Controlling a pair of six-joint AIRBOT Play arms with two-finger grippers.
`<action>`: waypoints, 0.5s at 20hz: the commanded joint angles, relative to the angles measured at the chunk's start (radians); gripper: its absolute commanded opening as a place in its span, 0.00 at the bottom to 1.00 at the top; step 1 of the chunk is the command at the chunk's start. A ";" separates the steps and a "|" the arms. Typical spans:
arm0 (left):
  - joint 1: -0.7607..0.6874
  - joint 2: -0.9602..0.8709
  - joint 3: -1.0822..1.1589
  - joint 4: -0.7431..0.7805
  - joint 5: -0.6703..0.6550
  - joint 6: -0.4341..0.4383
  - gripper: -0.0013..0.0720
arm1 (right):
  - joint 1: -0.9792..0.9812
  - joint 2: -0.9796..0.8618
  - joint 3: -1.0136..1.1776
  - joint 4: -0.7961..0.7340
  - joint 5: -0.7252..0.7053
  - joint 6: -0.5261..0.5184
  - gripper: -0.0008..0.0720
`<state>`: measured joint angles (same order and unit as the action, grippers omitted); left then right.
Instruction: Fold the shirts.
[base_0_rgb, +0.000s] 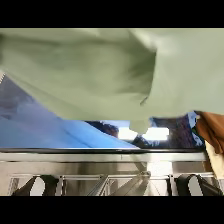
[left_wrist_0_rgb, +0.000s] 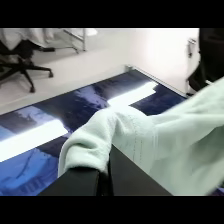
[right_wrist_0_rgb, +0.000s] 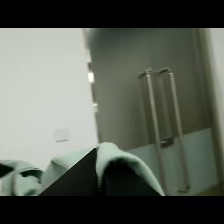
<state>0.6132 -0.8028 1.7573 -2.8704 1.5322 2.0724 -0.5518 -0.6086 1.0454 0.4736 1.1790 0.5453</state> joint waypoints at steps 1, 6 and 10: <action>-0.010 -0.124 0.054 0.000 0.033 -0.050 0.05 | 0.073 -0.082 0.037 -0.283 -0.177 0.035 0.04; -0.397 -0.420 -0.315 0.296 -0.171 -0.046 0.05 | 0.399 -0.586 0.037 -0.444 -0.368 -0.074 0.04; -0.554 -0.800 -0.399 0.338 -0.512 -0.049 0.05 | 0.436 -0.992 0.106 -0.444 -0.493 -0.130 0.04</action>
<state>0.1738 -1.3632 1.4193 -2.5889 1.2453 2.0262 -0.1658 -1.3327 1.1038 0.0673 0.7795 0.4625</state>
